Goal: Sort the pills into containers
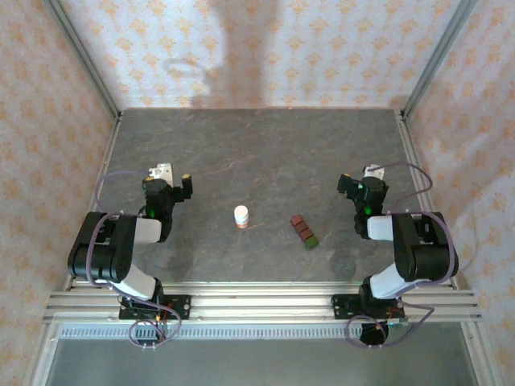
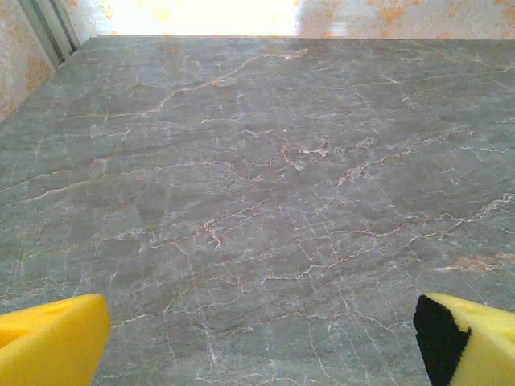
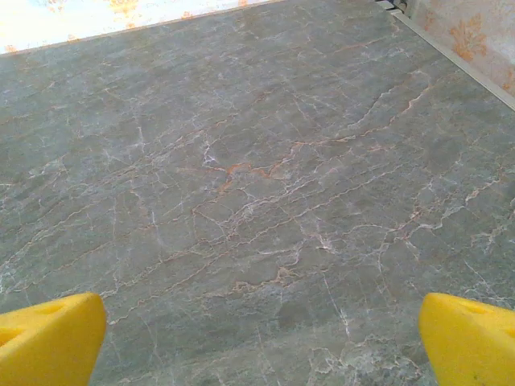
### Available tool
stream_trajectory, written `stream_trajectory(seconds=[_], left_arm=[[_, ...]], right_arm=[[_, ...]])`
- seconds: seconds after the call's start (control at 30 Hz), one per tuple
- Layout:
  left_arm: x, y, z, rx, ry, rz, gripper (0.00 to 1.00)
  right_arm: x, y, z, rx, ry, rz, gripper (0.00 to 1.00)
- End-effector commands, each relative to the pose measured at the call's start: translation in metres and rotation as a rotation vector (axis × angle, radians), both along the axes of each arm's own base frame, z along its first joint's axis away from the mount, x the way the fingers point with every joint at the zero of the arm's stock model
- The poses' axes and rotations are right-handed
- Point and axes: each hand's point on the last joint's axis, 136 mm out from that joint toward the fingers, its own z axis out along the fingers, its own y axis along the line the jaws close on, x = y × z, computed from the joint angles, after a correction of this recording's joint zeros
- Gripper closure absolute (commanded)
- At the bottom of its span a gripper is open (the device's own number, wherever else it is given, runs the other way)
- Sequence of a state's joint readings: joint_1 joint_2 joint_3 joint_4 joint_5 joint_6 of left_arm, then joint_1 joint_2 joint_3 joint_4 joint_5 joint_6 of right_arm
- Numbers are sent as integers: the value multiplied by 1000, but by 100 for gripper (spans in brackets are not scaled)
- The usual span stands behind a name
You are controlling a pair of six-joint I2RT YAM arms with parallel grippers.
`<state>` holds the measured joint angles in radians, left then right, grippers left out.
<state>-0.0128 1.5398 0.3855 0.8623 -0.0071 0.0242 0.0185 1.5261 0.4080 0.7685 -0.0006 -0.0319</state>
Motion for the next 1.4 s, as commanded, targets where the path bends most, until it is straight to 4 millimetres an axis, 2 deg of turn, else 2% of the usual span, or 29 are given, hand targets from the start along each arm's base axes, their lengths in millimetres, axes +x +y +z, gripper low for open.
stream_trajectory(seconds=[0.0,1.37], left_arm=[[3,1,8,-2,-21,11,0],[3,-1,9,8,-22,7,0]], right_arm=[[5,-2,8,-17,-19,0,1],[5,-4,10,-16,-28,-9,1]])
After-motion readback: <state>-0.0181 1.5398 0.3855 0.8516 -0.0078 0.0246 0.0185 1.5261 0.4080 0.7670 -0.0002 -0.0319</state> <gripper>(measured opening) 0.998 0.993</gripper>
